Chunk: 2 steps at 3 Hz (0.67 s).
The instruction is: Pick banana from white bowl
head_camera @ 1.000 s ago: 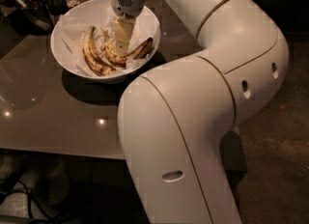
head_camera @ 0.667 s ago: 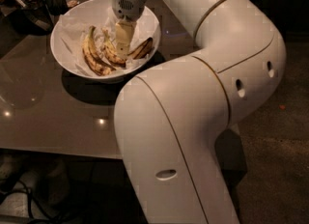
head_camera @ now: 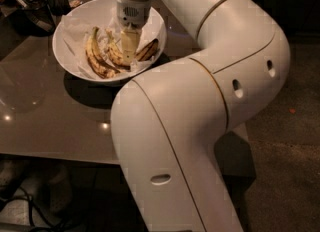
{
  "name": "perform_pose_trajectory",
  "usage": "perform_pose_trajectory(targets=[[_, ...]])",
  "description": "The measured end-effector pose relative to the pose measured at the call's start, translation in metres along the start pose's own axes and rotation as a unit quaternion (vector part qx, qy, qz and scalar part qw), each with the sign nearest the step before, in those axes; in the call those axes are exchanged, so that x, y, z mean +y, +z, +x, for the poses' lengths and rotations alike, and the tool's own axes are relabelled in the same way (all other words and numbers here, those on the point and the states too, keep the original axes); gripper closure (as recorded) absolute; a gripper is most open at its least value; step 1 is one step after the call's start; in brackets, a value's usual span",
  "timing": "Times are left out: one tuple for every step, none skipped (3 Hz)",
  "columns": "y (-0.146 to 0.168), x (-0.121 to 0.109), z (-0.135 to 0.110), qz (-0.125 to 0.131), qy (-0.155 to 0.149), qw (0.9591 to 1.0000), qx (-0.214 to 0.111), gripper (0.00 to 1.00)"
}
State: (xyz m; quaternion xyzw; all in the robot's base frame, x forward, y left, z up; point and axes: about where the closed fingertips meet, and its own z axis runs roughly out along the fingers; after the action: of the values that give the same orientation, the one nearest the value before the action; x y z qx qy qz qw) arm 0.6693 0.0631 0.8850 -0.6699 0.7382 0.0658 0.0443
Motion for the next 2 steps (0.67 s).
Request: perform_pose_trajectory(targets=[[0.0056,0.0018,0.0022,-0.007,-0.003,0.9999,0.007,0.41],[0.012,0.003,0.0042,-0.015,-0.006,0.9998,0.014,0.43]])
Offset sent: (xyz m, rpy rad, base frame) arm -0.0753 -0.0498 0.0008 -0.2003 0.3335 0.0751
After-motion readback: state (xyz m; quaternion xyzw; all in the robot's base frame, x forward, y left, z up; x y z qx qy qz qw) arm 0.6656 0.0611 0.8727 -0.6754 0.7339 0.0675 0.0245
